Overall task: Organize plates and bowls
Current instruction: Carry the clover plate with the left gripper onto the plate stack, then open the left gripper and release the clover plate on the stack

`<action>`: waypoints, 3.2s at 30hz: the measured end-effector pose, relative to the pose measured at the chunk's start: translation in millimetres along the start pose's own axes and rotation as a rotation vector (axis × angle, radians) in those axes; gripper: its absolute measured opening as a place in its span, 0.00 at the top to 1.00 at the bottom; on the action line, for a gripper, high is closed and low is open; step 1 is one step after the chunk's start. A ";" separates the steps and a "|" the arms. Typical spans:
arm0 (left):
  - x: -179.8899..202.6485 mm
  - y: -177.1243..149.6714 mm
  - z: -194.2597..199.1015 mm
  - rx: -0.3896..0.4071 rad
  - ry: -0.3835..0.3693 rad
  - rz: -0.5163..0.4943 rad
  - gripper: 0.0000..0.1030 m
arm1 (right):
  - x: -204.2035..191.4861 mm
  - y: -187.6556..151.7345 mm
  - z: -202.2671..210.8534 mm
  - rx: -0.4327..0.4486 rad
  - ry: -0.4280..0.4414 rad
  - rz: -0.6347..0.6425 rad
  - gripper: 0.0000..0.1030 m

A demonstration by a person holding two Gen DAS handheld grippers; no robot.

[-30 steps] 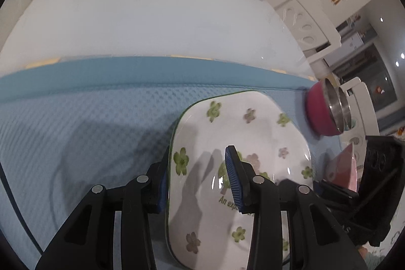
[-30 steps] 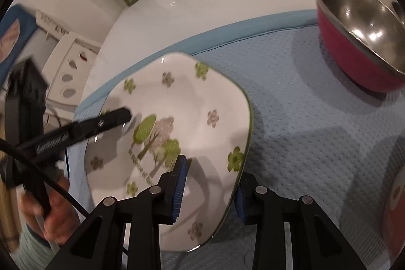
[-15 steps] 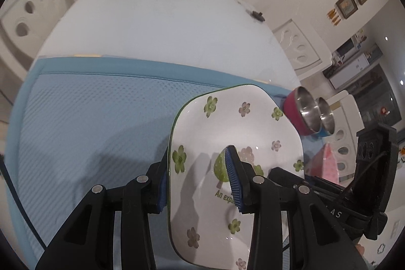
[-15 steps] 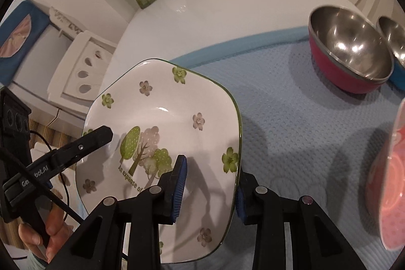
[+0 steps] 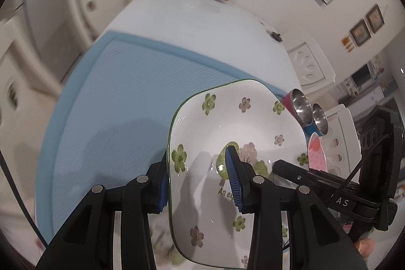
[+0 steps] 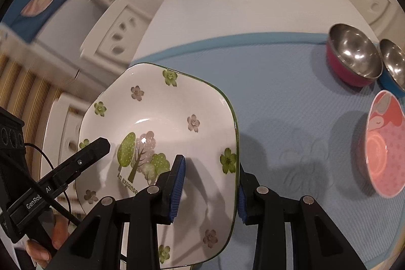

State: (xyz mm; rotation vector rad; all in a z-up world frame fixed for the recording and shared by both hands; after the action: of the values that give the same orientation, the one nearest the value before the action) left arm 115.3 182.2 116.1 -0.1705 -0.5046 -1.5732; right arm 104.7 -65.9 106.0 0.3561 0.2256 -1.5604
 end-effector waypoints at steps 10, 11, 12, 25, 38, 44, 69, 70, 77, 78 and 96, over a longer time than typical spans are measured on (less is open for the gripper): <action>-48.5 -81.4 0.4 -0.076 0.044 0.098 0.66 | -26.5 -79.9 -40.5 -0.151 0.022 0.059 0.66; -52.6 -87.3 -1.7 -0.088 0.049 0.092 0.66 | -28.3 -87.2 -44.9 -0.161 0.020 0.056 0.66; -56.0 -92.6 -4.3 -0.103 0.056 0.084 0.66 | -29.8 -95.0 -49.4 -0.170 0.016 0.052 0.66; -83.6 -127.3 -30.8 -0.194 0.031 0.027 0.66 | -44.6 -130.4 -88.8 -0.182 -0.072 -0.026 0.66; -84.6 -118.0 -38.5 -0.194 0.036 -0.050 0.66 | -52.9 -128.2 -113.5 -0.169 -0.093 -0.109 0.66; -85.1 -113.5 -37.2 -0.207 0.029 -0.065 0.66 | -51.7 -125.3 -113.6 -0.153 -0.083 -0.134 0.66; -77.2 -96.4 -25.7 -0.207 0.194 -0.233 0.56 | -48.3 -148.6 -98.2 -0.128 -0.100 -0.130 0.66; -76.7 -92.7 -25.9 -0.200 0.200 -0.239 0.56 | -47.6 -150.2 -96.5 -0.126 -0.097 -0.132 0.66; -79.9 -87.1 -18.9 -0.183 0.160 -0.225 0.56 | -34.8 -159.4 -82.9 -0.100 -0.095 -0.175 0.66; -78.3 -88.4 -18.9 -0.185 0.158 -0.230 0.56 | -33.4 -160.8 -81.3 -0.096 -0.090 -0.183 0.66; -23.2 -96.6 5.9 -0.114 0.104 -0.347 0.56 | -49.3 -180.9 -40.7 0.008 -0.107 -0.163 0.66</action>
State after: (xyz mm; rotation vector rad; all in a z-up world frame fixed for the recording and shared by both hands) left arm 21.5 204.8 91.4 -0.0895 -0.3763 -1.9408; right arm -72.4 -0.7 71.7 0.2646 0.1683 -1.7363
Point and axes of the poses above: each gripper's, at about its wrist camera, not at the fingertips, and z roughly against the way its jaws point, x to its right, y to its top, the point moved 4 cm from there along -z, roughly the way its jaws point, and after that the axes turned 14 degrees about -x, right-handed, at the moved point
